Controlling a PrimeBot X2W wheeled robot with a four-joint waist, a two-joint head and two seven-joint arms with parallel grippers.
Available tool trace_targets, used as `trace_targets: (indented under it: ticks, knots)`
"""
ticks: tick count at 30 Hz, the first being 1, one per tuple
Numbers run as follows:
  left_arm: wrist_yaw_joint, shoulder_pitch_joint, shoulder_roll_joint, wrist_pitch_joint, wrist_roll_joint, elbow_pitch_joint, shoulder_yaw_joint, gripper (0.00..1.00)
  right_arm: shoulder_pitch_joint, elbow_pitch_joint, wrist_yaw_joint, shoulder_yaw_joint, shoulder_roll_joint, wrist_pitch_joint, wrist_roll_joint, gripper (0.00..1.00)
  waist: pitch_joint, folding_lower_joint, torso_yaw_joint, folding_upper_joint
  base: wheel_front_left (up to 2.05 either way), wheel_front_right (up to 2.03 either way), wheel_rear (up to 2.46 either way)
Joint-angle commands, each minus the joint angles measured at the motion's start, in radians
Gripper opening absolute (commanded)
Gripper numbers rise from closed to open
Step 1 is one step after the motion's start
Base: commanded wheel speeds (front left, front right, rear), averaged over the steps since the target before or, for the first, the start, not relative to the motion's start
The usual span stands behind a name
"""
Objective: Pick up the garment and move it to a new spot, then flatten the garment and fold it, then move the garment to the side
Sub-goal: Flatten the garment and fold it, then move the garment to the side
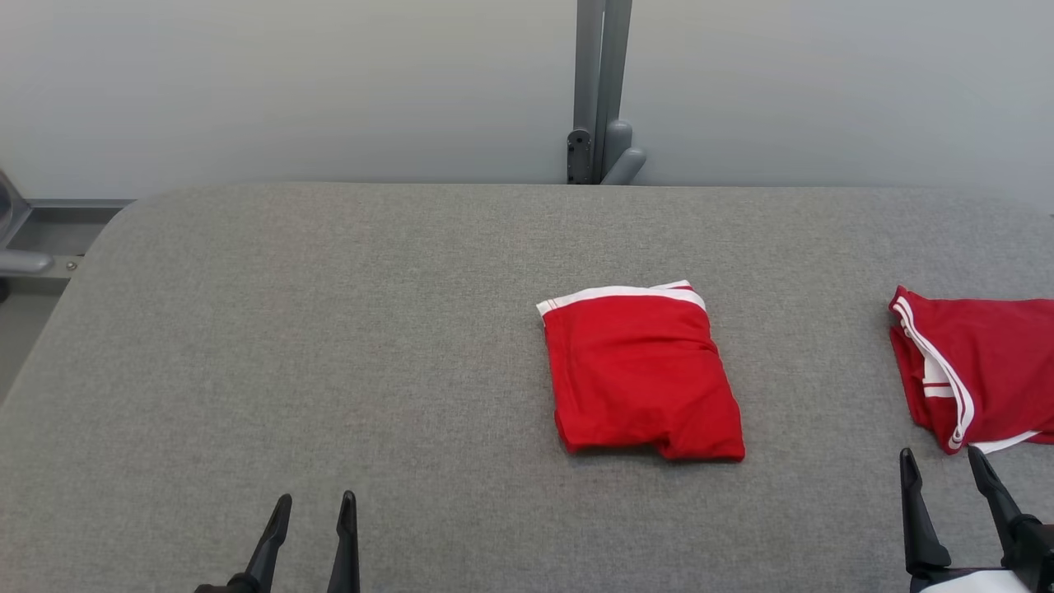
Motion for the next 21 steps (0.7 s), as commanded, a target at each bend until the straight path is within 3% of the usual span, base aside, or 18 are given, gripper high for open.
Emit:
trace_targets:
  ticks: [1, 7, 13, 21]
  knots:
    - [-0.004, 0.014, 0.000, -0.002, 0.006, 0.001, 0.002, 1.00, 0.009, -0.003, 0.000, -0.001, -0.001, -0.004, 0.000, 1.00, -0.001, 0.0000, -0.003, -0.0001, 0.00, 0.00, 0.00]
    - [-0.012, 0.010, -0.001, -0.002, 0.005, 0.010, 0.004, 1.00, -0.019, -0.014, 0.000, 0.001, 0.000, -0.003, 0.019, 1.00, 0.001, 0.0000, -0.009, -0.0001, 0.00, 0.00, 0.00]
    - [-0.016, -0.003, -0.001, -0.002, -0.007, 0.005, -0.009, 1.00, -0.105, 0.027, 0.000, 0.057, -0.015, 0.005, 0.116, 1.00, 0.022, 0.0000, -0.014, -0.0001, 0.00, 0.00, 0.00]
    - [-0.019, -0.053, -0.001, -0.002, 0.002, 0.007, -0.019, 1.00, -0.388, 0.086, 0.000, 0.184, -0.061, 0.364, 0.309, 1.00, 0.110, 0.0000, -0.012, -0.0001, 0.00, 0.00, 0.00]
